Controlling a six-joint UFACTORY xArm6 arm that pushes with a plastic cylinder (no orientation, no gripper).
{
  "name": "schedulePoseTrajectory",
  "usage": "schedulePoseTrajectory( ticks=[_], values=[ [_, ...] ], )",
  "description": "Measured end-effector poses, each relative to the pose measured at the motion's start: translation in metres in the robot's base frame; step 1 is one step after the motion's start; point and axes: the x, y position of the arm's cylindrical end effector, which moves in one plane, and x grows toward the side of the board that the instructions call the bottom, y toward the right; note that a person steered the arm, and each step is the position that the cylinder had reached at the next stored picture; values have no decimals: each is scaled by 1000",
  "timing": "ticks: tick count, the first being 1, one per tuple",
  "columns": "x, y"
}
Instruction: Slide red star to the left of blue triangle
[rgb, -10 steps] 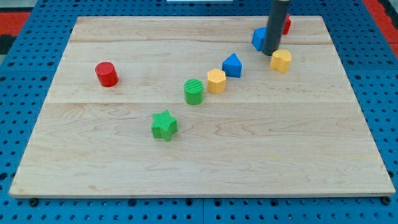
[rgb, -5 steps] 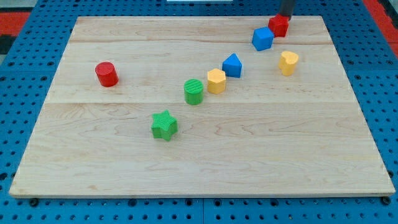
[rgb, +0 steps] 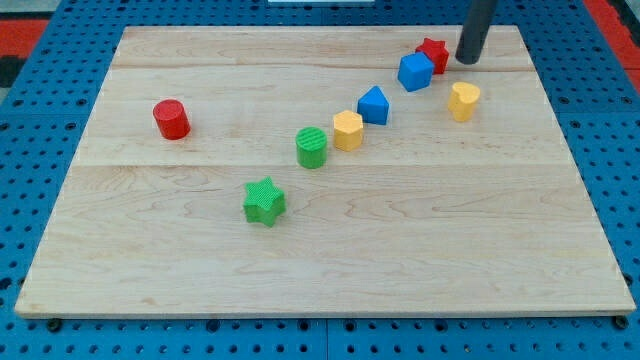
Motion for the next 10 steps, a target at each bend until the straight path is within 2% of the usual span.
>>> schedulePoseTrajectory(
  ticks=[2, 4, 6, 10],
  values=[
    [-37, -56],
    [-25, -134],
    [-6, -128],
    [76, -120]
  ],
)
